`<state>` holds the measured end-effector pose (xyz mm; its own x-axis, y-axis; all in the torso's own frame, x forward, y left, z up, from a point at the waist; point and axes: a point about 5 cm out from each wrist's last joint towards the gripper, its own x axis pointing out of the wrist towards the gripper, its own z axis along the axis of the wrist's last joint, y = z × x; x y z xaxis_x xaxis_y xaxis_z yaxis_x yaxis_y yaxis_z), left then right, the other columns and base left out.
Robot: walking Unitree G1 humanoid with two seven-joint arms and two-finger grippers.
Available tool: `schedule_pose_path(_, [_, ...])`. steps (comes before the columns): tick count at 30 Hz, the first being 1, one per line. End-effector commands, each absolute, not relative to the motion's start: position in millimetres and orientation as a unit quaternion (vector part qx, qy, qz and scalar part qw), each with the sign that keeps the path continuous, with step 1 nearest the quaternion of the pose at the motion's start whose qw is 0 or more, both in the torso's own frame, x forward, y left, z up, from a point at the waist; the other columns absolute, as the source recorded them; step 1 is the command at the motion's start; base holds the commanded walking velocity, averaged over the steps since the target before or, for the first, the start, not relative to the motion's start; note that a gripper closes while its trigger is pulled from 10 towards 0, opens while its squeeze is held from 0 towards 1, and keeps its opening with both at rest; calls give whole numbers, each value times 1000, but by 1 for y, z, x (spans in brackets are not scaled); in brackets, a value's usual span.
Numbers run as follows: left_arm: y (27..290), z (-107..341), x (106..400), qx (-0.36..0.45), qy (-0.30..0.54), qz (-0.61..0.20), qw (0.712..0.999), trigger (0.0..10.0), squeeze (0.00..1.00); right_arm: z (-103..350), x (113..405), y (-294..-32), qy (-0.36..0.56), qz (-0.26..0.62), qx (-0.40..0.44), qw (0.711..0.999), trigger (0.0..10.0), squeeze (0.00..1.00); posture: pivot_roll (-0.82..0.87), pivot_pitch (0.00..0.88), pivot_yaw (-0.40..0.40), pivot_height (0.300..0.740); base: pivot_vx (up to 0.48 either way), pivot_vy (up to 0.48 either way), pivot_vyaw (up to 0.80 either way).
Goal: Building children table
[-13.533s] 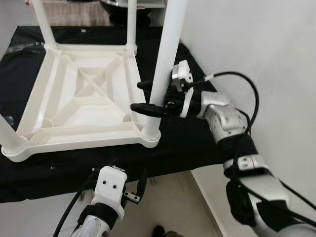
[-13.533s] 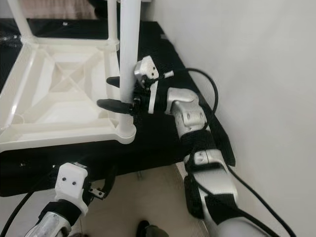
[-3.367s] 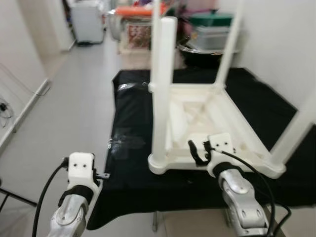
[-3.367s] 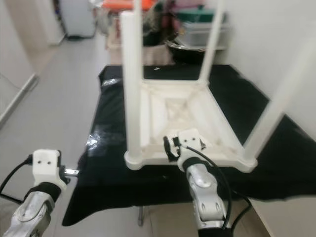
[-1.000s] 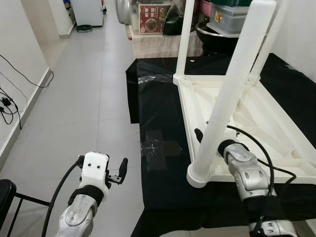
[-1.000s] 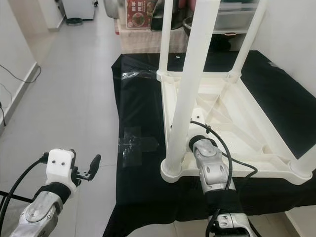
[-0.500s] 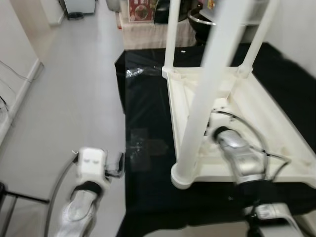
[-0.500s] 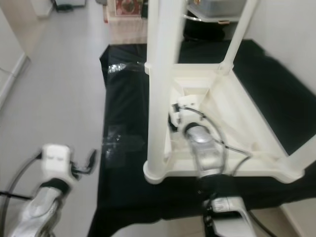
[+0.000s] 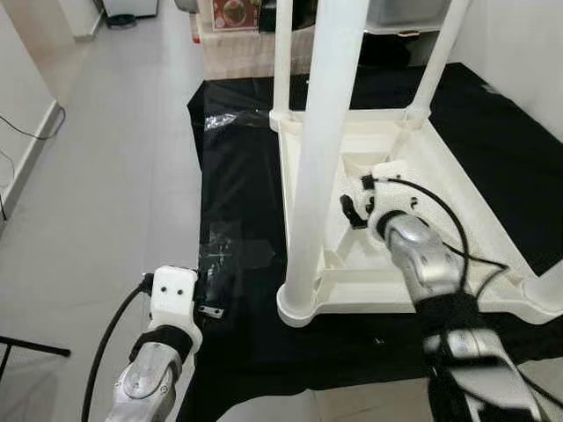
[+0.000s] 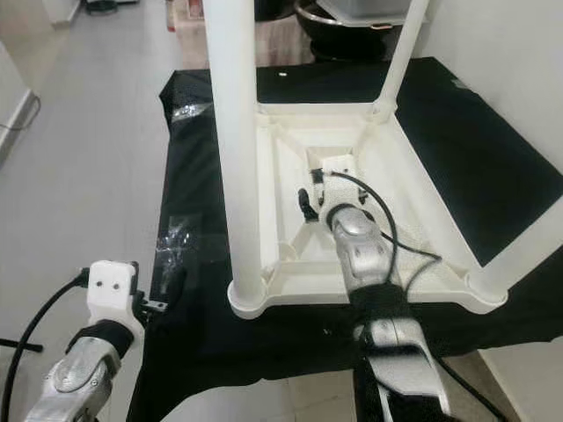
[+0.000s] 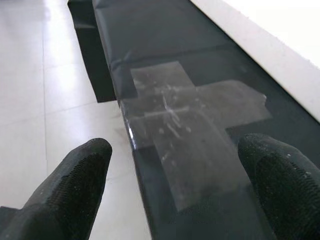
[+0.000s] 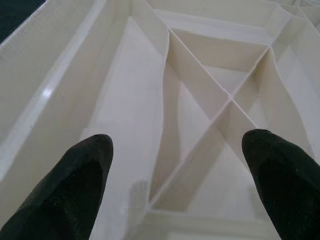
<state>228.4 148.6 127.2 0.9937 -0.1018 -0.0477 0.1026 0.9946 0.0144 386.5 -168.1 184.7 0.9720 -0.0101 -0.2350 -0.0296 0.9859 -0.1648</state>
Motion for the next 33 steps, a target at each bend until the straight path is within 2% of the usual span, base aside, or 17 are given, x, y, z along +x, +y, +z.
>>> schedule_pose_path(1, [148, 128, 225, 10, 28, -48, 998, 10000, 0, 181, 389, -169, 139, -10, -84, 987, 10000, 0, -9, 176, -69, 740, 0, 0, 0])
schedule_pose_path(7, [146, 129, 221, 8, 29, -45, 999, 10000, 0, 194, 400, -155, 150, 15, -69, 986, 10000, 0, -3, 186, -74, 740, 0, 0, 0])
schedule_pose_path(11, [146, 129, 217, 6, 31, -44, 999, 10000, 0, 195, 405, -151, 194, 14, -90, 977, 10000, 0, 4, 200, -85, 740, 0, 0, 0])
schedule_pose_path(15, [145, 130, 213, 4, 33, -39, 999, 10000, 0, 199, 409, -156, 223, -3, -104, 969, 10000, 0, 9, 212, -95, 740, 0, 0, 0])
schedule_pose_path(21, [144, 130, 208, -1, 37, -35, 999, 10000, 0, 221, 415, -163, 215, -10, -112, 970, 10000, 0, 7, 230, -105, 740, 0, 0, 0])
schedule_pose_path(33, [143, 130, 206, -3, 41, -33, 999, 10000, 0, 221, 414, -171, 256, -15, -101, 961, 10000, 0, 5, 233, -108, 740, 0, 0, 0])
